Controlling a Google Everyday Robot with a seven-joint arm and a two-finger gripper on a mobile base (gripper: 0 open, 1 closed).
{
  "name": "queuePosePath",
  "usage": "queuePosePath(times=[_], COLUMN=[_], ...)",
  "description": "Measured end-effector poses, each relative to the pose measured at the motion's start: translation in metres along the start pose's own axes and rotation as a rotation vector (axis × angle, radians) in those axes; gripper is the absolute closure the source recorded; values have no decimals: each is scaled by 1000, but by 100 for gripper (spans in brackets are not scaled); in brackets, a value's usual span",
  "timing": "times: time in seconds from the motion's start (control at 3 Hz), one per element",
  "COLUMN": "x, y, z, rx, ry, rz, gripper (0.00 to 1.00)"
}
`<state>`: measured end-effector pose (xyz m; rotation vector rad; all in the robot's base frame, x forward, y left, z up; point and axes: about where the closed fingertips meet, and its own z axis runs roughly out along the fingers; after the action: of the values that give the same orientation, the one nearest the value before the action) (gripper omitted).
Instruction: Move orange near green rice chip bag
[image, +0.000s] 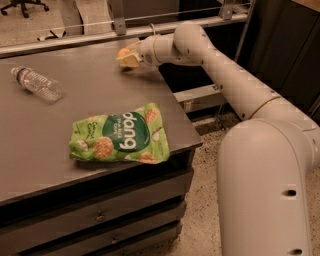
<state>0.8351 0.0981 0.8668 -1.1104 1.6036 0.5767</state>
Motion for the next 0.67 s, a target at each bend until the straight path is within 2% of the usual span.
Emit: queuePosePath(times=[0.33, 0.67], x=[-16, -35], y=[9, 19], z=[-10, -28], rx=[-22, -46], ry=[-28, -51], rz=[-24, -36], gripper=[100, 100])
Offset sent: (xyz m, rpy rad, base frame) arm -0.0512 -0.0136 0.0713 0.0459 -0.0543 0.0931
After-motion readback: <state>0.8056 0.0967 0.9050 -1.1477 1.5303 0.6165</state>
